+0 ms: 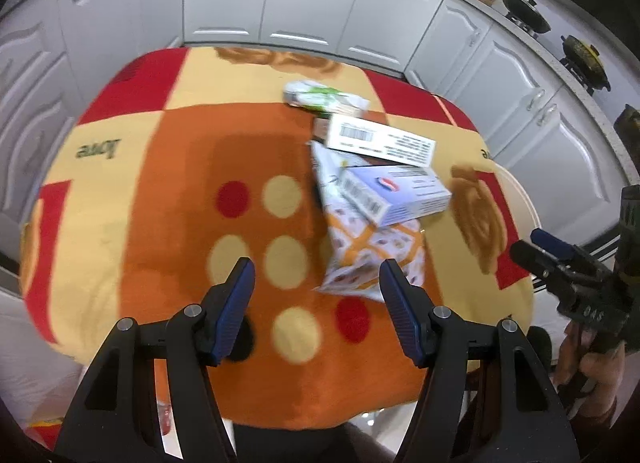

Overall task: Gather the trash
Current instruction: 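Move both open grippers back over the table, then grasp the white snack packet with the left gripper while the right grasps the rainbow medicine box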

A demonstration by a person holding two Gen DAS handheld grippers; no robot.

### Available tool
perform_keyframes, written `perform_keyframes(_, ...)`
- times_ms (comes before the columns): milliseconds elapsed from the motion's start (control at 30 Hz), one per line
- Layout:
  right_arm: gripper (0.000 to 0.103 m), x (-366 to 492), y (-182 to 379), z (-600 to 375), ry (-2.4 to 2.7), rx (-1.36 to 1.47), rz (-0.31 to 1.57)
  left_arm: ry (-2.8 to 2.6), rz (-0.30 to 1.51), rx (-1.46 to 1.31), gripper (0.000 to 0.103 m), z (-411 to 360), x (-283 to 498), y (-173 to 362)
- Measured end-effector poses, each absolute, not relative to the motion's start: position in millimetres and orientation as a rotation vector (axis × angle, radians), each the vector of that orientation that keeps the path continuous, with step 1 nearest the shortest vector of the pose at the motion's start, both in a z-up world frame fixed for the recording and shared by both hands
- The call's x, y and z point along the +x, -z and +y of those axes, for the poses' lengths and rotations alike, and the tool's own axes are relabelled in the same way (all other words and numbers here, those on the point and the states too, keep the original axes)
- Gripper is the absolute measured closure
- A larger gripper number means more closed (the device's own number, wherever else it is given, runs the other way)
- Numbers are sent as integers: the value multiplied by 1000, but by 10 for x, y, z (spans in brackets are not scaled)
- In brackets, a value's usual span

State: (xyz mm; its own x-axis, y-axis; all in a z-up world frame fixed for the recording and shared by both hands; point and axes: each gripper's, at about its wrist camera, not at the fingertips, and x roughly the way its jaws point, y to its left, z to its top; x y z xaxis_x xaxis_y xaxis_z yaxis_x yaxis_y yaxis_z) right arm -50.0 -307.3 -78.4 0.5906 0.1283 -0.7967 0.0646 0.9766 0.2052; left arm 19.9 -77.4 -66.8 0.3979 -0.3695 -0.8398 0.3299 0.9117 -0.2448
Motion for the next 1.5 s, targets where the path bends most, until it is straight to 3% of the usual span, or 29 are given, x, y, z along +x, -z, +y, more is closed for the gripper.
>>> perform_keyframes(100,11,-501,783,-3090,-37,230,943,469,1077,-40,32,-924,256,710)
perform_keyframes(400,11,-458,835,-3166,-47,293,956,508,1174,-30,32,-1290,506,1015)
perform_keyframes(467,11,-433,857,-3158,-47,290,964,510,1150,-48,36,-1274,502,996)
perform_keyframes(500,11,-426,864,-3149,-48,290,967,524,1149,-46,54,-1269,500,990)
perform_keyframes(667,11,-351,899,-3067,-65,275,981,528,1126,19,61,-1143,406,947)
perform_keyframes(1033,11,25,830,-2720,-153,204,960,364,1095,-41,61,-135,347,780)
perform_keyframes(1300,11,505,855,-2410,-210,138,1023,358,1095,-67,61,-53,326,847)
perform_keyframes(1333,15,520,872,-2391,-199,127,1029,357,1094,-65,61,-44,326,852)
perform_keyframes(1433,39,685,984,-2370,-112,62,1059,361,1093,-68,61,-54,339,851)
perform_keyframes(1500,43,842,1071,-2407,-91,74,1079,366,1087,-74,61,-58,353,839)
